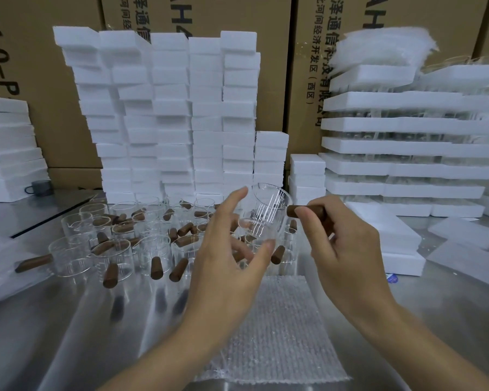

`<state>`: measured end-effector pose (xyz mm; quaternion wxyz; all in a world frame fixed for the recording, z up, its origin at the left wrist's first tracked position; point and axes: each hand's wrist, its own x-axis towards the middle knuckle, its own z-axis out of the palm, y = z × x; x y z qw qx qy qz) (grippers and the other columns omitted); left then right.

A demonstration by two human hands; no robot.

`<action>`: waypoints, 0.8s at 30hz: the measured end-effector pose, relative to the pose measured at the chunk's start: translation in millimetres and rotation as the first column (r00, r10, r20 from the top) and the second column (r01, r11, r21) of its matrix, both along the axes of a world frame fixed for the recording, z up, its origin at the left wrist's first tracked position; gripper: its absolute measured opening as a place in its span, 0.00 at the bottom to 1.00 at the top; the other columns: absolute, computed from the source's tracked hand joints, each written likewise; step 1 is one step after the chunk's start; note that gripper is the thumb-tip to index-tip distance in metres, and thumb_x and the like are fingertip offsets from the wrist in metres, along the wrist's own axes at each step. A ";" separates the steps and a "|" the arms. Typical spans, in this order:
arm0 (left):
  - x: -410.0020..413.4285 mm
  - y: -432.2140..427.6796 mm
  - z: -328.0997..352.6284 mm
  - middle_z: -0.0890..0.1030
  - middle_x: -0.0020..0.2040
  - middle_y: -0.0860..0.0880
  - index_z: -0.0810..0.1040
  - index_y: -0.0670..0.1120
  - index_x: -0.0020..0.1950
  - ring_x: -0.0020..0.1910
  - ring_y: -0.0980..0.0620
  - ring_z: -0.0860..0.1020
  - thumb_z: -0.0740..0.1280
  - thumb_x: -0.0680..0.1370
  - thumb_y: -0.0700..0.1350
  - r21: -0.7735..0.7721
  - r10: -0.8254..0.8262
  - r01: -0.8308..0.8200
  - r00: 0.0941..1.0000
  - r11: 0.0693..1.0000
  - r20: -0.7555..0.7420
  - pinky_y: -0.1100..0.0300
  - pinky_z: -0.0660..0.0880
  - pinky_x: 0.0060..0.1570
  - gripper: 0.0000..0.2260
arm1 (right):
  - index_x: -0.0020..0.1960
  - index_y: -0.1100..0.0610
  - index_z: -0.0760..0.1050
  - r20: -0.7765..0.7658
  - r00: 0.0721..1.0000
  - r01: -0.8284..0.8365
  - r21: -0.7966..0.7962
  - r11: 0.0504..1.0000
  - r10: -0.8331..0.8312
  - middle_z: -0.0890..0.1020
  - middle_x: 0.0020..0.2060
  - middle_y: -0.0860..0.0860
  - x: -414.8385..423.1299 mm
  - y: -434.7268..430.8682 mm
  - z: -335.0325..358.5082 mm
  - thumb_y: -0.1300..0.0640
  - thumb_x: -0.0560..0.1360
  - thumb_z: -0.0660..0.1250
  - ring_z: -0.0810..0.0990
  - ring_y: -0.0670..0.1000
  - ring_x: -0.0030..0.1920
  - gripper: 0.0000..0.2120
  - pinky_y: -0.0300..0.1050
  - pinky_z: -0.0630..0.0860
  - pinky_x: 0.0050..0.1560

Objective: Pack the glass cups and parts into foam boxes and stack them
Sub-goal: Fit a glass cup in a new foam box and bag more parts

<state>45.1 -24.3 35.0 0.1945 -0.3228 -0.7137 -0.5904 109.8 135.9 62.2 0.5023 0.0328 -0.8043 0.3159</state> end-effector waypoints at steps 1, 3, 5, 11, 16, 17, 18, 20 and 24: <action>-0.4 -1.1 1.0 0.72 0.60 0.73 0.58 0.81 0.76 0.46 0.56 0.83 0.74 0.78 0.60 -0.034 0.010 -0.011 1.000 0.999 -0.029 0.65 0.78 0.40 0.35 | 0.48 0.42 0.75 -0.001 1.000 0.016 0.027 1.000 -0.016 0.81 0.38 0.34 0.0 0.7 -0.1 0.40 0.84 0.61 0.81 0.41 0.40 0.10 0.31 0.69 0.38; -2.7 -3.2 2.2 0.73 0.59 0.72 0.57 0.82 0.76 0.42 0.55 0.83 0.74 0.76 0.62 -0.063 0.009 -0.011 0.999 0.998 -0.037 0.65 0.77 0.42 0.36 | 0.48 0.41 0.74 0.002 0.999 0.043 0.075 0.996 -0.043 0.81 0.41 0.34 -0.2 2.1 -1.0 0.40 0.84 0.61 0.81 0.39 0.41 0.10 0.32 0.70 0.38; -6.4 -4.3 1.0 0.75 0.58 0.70 0.58 0.82 0.76 0.40 0.55 0.83 0.74 0.74 0.65 -0.070 0.016 -0.018 0.999 0.997 -0.031 0.64 0.76 0.43 0.36 | 0.48 0.42 0.75 0.004 0.999 0.032 0.075 0.997 -0.032 0.81 0.42 0.35 -0.3 2.4 -2.5 0.40 0.83 0.62 0.81 0.38 0.42 0.10 0.32 0.70 0.38; -9.6 -3.5 -0.9 0.81 0.55 0.66 0.65 0.80 0.70 0.37 0.52 0.85 0.78 0.67 0.68 0.025 -0.056 0.055 0.996 0.998 0.063 0.58 0.80 0.42 0.35 | 0.50 0.47 0.79 -0.023 0.992 -0.123 -0.021 0.992 0.122 0.82 0.41 0.38 2.8 -1.6 2.0 0.41 0.82 0.64 0.82 0.39 0.39 0.11 0.33 0.71 0.35; -9.2 0.3 2.0 0.88 0.52 0.50 0.70 0.66 0.69 0.39 0.41 0.86 0.82 0.68 0.61 0.209 -0.254 0.207 0.938 0.956 0.237 0.56 0.82 0.38 0.34 | 0.62 0.47 0.78 0.015 0.973 -0.225 -0.132 0.965 0.229 0.82 0.53 0.43 2.6 -4.2 -2.0 0.37 0.79 0.63 0.81 0.47 0.54 0.18 0.34 0.76 0.45; -8.6 0.0 3.7 0.89 0.51 0.50 0.70 0.65 0.69 0.38 0.46 0.86 0.82 0.69 0.62 0.221 -0.281 0.228 0.926 0.948 0.253 0.61 0.80 0.36 0.33 | 0.66 0.45 0.76 0.057 0.969 -0.233 -0.127 0.964 0.242 0.81 0.58 0.43 2.2 -3.8 -3.4 0.36 0.79 0.62 0.80 0.48 0.59 0.21 0.36 0.77 0.50; -7.9 -0.2 5.4 0.89 0.51 0.51 0.70 0.66 0.68 0.37 0.50 0.86 0.81 0.70 0.64 0.228 -0.300 0.242 0.915 0.943 0.270 0.64 0.78 0.36 0.32 | 0.70 0.44 0.74 0.096 0.960 -0.252 -0.121 0.960 0.264 0.80 0.62 0.42 1.8 -3.0 -4.7 0.36 0.78 0.62 0.79 0.48 0.63 0.23 0.39 0.78 0.54; -7.1 -0.2 7.9 0.89 0.52 0.52 0.70 0.67 0.67 0.36 0.52 0.84 0.79 0.70 0.68 0.248 -0.333 0.262 0.888 0.933 0.316 0.63 0.77 0.35 0.30 | 0.74 0.43 0.71 0.140 0.938 -0.302 -0.120 0.946 0.318 0.78 0.66 0.40 1.6 -2.1 -6.8 0.37 0.78 0.65 0.77 0.47 0.68 0.26 0.46 0.78 0.61; -7.1 0.5 10.2 0.89 0.57 0.51 0.68 0.66 0.69 0.38 0.53 0.84 0.77 0.71 0.62 0.310 -0.430 0.323 0.812 0.894 0.394 0.62 0.78 0.34 0.30 | 0.76 0.42 0.70 0.137 0.929 -0.324 -0.148 0.934 0.344 0.80 0.65 0.37 0.2 -3.6 -8.0 0.46 0.78 0.74 0.77 0.43 0.70 0.28 0.50 0.77 0.67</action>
